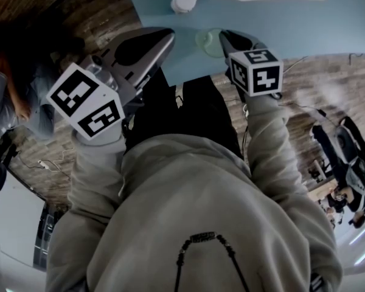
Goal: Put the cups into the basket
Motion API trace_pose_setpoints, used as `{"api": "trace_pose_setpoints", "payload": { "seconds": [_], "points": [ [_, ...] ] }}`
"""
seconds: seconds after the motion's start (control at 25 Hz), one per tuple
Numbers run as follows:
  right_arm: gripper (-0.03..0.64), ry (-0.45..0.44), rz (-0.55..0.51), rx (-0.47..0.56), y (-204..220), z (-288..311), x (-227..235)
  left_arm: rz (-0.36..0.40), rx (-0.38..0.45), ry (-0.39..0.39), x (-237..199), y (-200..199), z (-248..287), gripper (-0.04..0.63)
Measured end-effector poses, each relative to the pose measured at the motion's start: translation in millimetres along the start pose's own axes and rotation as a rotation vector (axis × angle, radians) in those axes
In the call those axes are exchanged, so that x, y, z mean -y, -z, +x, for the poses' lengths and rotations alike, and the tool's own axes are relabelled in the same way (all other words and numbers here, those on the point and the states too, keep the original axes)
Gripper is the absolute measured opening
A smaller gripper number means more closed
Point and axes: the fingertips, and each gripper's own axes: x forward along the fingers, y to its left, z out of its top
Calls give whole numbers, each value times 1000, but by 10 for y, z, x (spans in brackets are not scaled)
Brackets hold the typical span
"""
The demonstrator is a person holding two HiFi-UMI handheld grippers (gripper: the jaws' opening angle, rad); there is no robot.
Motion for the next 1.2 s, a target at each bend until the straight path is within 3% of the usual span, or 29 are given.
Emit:
{"api": "trace_pose_setpoints", "payload": {
  "seconds": [0.28,0.84,1.2],
  "points": [
    [35,1,-17,23,-141,-138,-71,37,20,-12,48,-234,-159,-5],
    [35,16,-101,134,-829,-693,-92,171,108,20,450,-1010,-210,-5],
    [35,28,-163,197,-1141,-1163,-200,210,132,42,676,-1226,-248,-5]
  ]
}}
